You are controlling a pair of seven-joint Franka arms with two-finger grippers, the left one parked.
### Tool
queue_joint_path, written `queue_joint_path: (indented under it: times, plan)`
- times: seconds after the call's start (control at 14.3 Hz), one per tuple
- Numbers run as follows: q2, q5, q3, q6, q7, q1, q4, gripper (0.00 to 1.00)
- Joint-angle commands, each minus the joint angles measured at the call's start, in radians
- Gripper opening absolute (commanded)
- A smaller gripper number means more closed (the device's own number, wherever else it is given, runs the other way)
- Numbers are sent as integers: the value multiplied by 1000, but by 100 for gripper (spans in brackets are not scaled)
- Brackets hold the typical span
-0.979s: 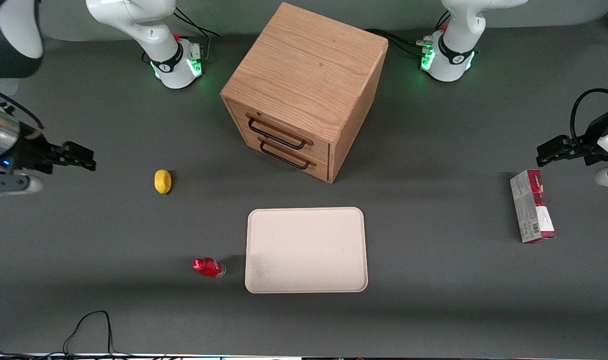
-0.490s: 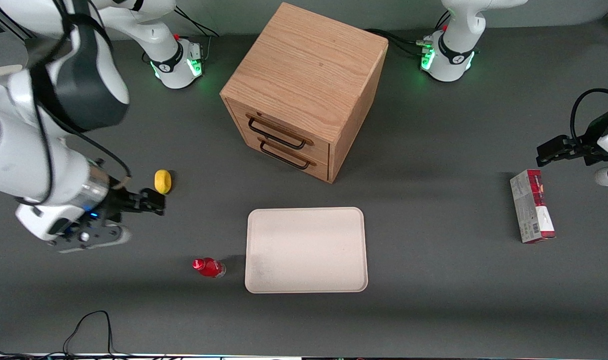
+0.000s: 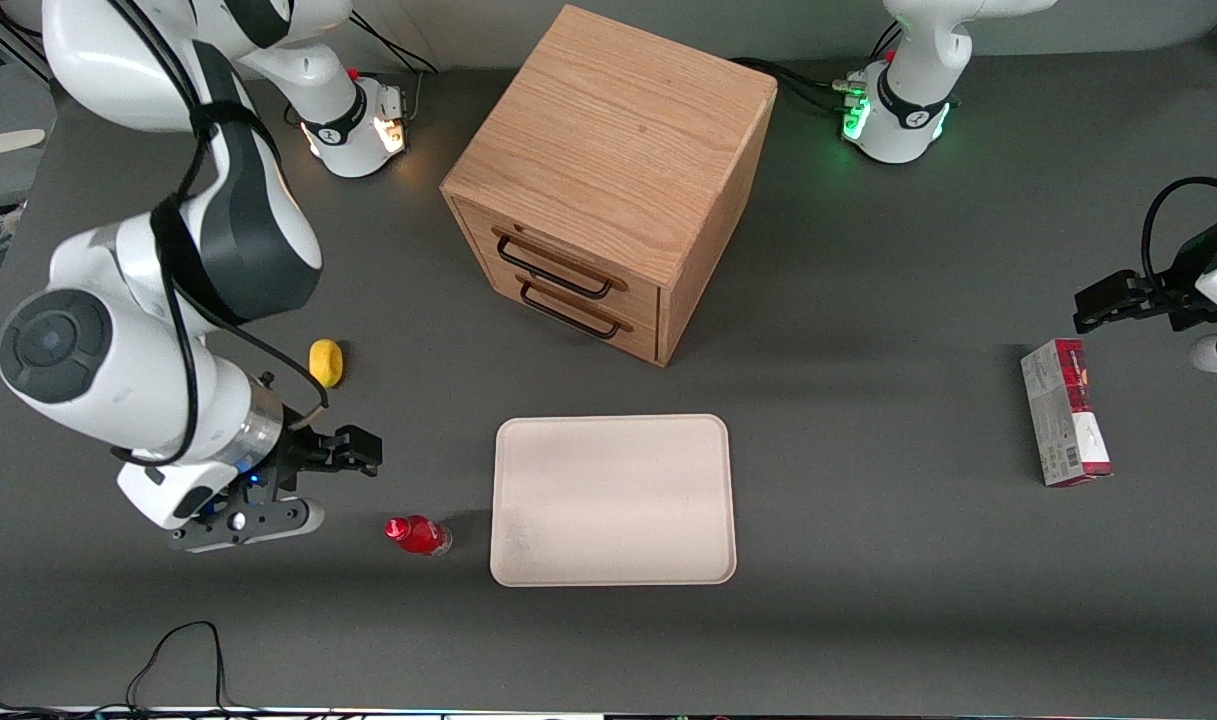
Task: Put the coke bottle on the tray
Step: 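Move the right gripper down over the red Coca-Cola bottle beside the tray, then close the right gripper around the bottle's cap end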
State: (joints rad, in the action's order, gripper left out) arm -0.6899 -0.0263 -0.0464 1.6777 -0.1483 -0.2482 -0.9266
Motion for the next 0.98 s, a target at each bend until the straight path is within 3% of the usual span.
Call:
queue_joint_path:
  times: [0.0,0.28,0.91]
  plan:
    - [-95,-21,2,52,-16,-5,49,100]
    - [-187,-23,2,178,-19,-6,49,100]
    - [-263,-24,2,211,-19,-8,38,100]
